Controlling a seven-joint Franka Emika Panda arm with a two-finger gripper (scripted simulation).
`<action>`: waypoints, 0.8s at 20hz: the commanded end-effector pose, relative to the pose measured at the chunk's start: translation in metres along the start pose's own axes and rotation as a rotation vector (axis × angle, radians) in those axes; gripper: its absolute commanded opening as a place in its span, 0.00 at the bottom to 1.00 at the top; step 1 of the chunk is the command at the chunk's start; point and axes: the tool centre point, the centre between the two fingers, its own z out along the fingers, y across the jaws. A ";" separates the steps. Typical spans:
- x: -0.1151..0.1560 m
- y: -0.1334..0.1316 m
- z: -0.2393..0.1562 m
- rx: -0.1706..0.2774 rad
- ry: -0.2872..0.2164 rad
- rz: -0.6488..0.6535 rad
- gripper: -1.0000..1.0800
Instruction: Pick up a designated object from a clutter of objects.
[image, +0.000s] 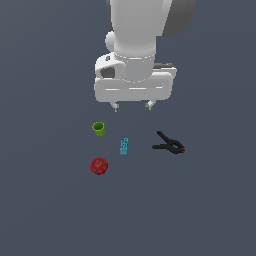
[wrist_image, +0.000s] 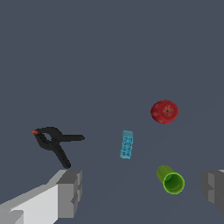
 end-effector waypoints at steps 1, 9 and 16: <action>0.000 0.001 0.006 0.000 -0.001 0.003 0.96; 0.001 0.006 0.049 0.003 -0.005 0.024 0.96; -0.006 0.013 0.114 0.004 -0.010 0.059 0.96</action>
